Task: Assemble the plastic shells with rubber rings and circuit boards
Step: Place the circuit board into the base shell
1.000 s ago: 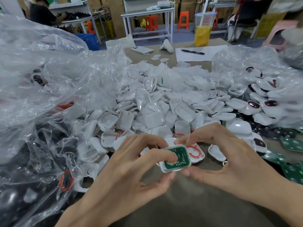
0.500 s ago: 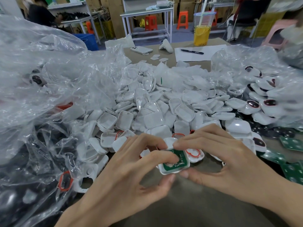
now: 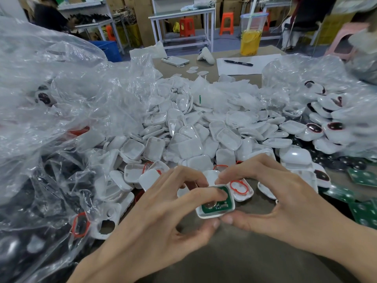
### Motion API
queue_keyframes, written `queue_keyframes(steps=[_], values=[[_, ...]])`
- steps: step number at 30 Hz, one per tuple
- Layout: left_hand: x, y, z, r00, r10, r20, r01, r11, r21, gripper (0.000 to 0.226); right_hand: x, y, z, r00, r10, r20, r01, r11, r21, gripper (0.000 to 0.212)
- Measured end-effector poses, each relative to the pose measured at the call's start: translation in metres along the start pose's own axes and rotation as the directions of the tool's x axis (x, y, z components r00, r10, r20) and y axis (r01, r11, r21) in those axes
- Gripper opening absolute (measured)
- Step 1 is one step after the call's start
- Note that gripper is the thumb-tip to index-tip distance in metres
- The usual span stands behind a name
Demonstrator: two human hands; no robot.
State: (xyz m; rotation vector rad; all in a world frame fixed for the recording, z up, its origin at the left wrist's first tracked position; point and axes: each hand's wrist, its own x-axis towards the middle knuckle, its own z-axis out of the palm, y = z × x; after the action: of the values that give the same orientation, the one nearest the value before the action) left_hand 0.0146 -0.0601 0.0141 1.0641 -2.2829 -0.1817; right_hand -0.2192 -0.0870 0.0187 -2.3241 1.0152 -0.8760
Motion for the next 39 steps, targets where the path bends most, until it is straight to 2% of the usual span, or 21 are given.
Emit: queue_keyframes(steps=[15, 22, 29, 39], values=[[-0.0003, -0.0003, 0.0012, 1.000, 0.015, -0.007, -0.015, 1.000, 0.011, 0.027, -0.0005, 0.0002, 0.0005, 1.000, 0.028, 0.001, -0.028, 0.999, 0.025, 0.048], [0.0005, -0.0006, 0.0021, 0.999, -0.012, -0.052, 0.010, 0.999, -0.033, 0.040, -0.0014, 0.0010, -0.0003, 0.999, 0.048, -0.012, -0.047, 0.998, 0.045, 0.048], [-0.0008, -0.0023, 0.0022, 0.998, 0.015, -0.053, -0.017, 1.000, -0.023, 0.025, -0.0020, 0.0016, -0.0009, 0.998, 0.064, -0.003, -0.063, 0.996, 0.064, 0.047], [-0.0007, -0.0020, 0.0005, 0.999, 0.030, -0.028, -0.030, 0.999, 0.014, 0.021, -0.0030, 0.0038, -0.0008, 0.995, 0.096, 0.034, -0.097, 0.994, 0.051, 0.048]])
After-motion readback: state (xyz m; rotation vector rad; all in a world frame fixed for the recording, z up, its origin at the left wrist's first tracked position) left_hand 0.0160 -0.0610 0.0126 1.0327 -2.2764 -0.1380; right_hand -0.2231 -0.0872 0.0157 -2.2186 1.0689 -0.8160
